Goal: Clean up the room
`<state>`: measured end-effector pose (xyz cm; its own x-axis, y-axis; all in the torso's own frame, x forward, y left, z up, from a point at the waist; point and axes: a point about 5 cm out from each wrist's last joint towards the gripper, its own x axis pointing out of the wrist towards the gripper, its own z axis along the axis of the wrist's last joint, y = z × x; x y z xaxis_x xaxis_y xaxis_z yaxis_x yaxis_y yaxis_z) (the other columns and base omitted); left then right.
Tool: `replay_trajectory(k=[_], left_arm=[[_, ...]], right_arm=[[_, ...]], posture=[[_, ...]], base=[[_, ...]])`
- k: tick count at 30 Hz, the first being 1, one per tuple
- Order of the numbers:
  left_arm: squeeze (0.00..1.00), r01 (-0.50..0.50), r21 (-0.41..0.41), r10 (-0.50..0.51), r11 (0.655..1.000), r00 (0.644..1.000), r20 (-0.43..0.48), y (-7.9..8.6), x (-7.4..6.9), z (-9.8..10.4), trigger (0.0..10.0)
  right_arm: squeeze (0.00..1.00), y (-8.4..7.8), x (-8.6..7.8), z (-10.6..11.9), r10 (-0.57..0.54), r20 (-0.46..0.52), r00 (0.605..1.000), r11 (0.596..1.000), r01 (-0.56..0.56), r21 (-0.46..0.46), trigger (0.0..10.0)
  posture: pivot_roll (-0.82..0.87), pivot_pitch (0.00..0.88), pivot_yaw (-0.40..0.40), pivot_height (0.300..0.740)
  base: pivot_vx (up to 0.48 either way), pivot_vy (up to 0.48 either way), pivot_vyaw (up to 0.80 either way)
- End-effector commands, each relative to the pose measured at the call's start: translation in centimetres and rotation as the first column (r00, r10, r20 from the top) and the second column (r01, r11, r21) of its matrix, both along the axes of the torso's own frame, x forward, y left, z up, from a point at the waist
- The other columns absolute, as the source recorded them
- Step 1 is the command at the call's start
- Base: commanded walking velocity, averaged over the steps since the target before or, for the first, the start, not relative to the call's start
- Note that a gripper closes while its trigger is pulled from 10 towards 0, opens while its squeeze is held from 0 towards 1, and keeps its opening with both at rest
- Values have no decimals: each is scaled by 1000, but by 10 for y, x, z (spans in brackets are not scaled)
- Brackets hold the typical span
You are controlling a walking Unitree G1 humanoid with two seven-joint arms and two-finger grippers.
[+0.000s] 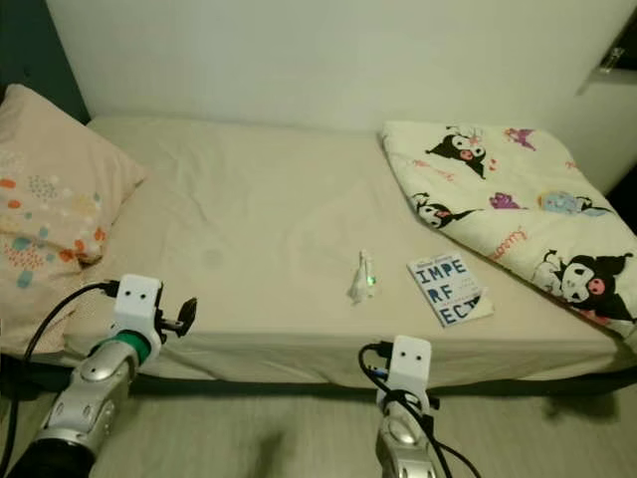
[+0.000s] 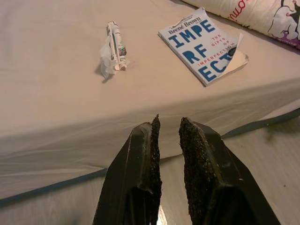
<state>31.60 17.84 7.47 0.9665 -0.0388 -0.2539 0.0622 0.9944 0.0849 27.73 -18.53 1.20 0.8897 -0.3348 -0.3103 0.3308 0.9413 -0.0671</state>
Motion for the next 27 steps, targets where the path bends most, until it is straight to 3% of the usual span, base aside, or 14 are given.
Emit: replay_trajectory(k=[1, 6, 12, 27], left_arm=[[0, -16, -3, 16, 1000, 1000, -24, -1, -6, -10, 10000], [0, 15, 2, -15, 1000, 1000, -8, -12, -10, -14, 10000], [0, -24, -15, 24, 1000, 1000, -19, -8, -13, -19, 10000], [0, -11, -36, 9, 999, 998, -63, -8, -15, -28, 10000]], right_arm=[[0, -3, -7, -7, 0, -27, 1000, 1000, 0, -1, 10000], [0, 2, -8, -8, 25, -26, 999, 1000, -25, -3, 10000], [0, 3, -9, -9, 37, -24, 999, 999, -37, 4, 10000], [0, 11, -2, -6, 79, -6, 997, 997, -79, 17, 10000]], posture=[[115, 26, -19, 740], [112, 19, -19, 740], [119, 10, -24, 740], [123, 0, -18, 740]], base=[[0, 0, 0], [0, 0, 0], [0, 0, 0], [0, 0, 0]])
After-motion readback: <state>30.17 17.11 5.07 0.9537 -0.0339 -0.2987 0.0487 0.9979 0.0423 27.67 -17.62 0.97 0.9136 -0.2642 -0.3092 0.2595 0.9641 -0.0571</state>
